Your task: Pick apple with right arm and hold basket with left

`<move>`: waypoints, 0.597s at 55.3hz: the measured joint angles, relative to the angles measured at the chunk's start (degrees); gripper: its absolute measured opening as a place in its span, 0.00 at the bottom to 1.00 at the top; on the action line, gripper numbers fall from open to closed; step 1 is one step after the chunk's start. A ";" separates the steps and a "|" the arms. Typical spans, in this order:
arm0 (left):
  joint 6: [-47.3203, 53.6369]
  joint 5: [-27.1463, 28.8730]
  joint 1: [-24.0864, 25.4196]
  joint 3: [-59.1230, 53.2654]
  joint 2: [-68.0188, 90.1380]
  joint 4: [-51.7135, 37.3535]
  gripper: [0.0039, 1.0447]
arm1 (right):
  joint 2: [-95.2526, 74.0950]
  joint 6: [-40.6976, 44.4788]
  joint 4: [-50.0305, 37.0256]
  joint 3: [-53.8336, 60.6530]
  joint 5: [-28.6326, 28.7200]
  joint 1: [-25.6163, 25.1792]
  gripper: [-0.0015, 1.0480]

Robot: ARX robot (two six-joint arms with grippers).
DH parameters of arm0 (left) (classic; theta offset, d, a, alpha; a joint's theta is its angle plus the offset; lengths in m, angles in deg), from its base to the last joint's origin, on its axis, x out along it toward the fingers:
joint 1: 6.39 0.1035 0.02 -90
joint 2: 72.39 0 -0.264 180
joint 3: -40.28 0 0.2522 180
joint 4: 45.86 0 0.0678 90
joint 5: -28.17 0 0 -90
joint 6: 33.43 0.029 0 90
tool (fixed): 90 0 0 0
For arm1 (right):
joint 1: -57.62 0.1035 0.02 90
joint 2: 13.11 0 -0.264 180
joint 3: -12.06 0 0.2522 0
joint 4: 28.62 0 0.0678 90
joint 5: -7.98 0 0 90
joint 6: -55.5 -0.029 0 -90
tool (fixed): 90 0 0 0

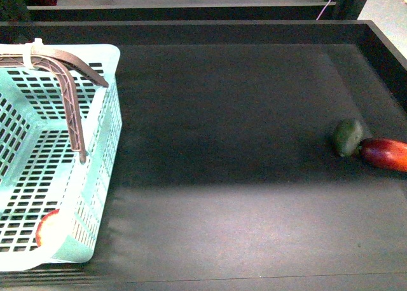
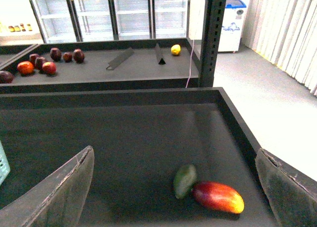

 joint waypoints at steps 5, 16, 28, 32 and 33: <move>4.11 0.42 -0.92 -3.58 -2.60 0.37 0.17 | 0.00 0.00 0.00 0.00 0.00 0.00 0.92; 6.62 4.68 -4.59 -9.14 -10.58 2.95 0.03 | -0.02 0.00 0.00 0.00 0.04 0.00 0.92; 7.04 4.81 -5.18 -13.03 -17.99 6.69 0.03 | -0.02 0.00 0.00 0.00 -0.04 0.00 0.92; 7.04 4.87 -5.22 -14.71 -18.43 4.55 0.03 | -0.02 0.00 0.00 0.00 -0.02 0.00 0.92; 7.06 4.87 -5.22 -15.17 -18.73 4.72 0.03 | 0.00 0.02 0.00 0.00 -0.02 0.00 0.92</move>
